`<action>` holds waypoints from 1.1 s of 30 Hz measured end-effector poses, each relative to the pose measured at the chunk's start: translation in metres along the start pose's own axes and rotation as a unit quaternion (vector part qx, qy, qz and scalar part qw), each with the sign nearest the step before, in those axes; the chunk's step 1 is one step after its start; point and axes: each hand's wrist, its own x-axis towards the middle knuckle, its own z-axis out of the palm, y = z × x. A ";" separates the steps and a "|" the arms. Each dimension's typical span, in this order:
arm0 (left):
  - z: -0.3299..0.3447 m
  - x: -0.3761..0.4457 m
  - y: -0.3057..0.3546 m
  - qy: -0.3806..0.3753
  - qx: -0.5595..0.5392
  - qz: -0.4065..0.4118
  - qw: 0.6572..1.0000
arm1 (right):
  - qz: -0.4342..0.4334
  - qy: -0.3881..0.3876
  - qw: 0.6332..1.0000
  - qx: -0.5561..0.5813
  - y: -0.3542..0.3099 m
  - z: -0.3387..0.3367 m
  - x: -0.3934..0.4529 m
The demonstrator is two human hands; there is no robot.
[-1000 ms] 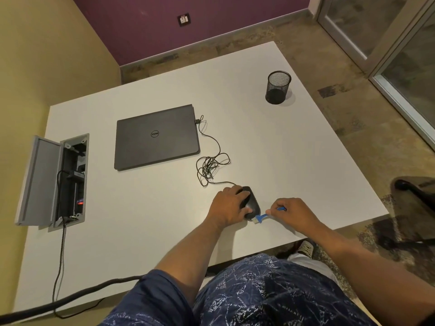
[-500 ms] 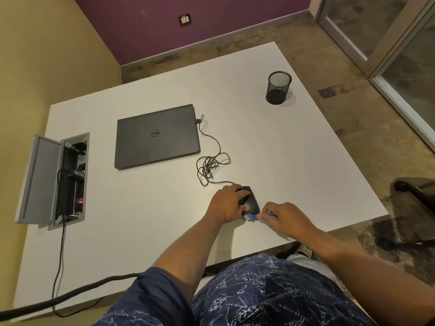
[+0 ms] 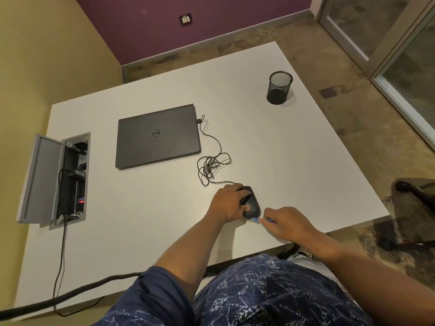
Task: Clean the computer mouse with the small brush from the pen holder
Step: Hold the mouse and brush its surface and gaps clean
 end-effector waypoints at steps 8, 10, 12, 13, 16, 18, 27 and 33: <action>-0.004 0.000 0.002 0.001 -0.010 0.000 1.000 | 0.028 0.020 0.997 0.075 -0.009 -0.004 0.011; -0.004 0.001 0.001 -0.002 -0.006 -0.001 1.000 | 0.055 0.013 0.994 0.096 0.003 -0.006 0.007; -0.005 0.001 0.001 -0.004 -0.001 -0.002 1.000 | 0.083 0.011 0.989 0.120 0.017 -0.008 0.000; -0.005 0.001 0.001 -0.005 -0.001 -0.004 1.000 | 0.094 0.018 0.986 0.134 0.022 -0.008 -0.002; -0.005 0.001 0.001 -0.006 -0.003 -0.004 1.000 | 0.091 0.016 0.984 0.154 0.023 -0.006 -0.002; -0.005 0.002 0.002 -0.007 -0.003 -0.004 1.000 | 0.058 0.002 0.988 0.144 0.012 -0.001 0.002; -0.005 0.002 0.002 -0.013 -0.003 -0.015 1.000 | 0.110 0.025 0.974 0.197 0.000 -0.009 0.013; -0.003 0.000 0.001 -0.009 -0.030 -0.046 0.998 | 0.210 0.133 0.891 0.379 0.035 -0.032 0.002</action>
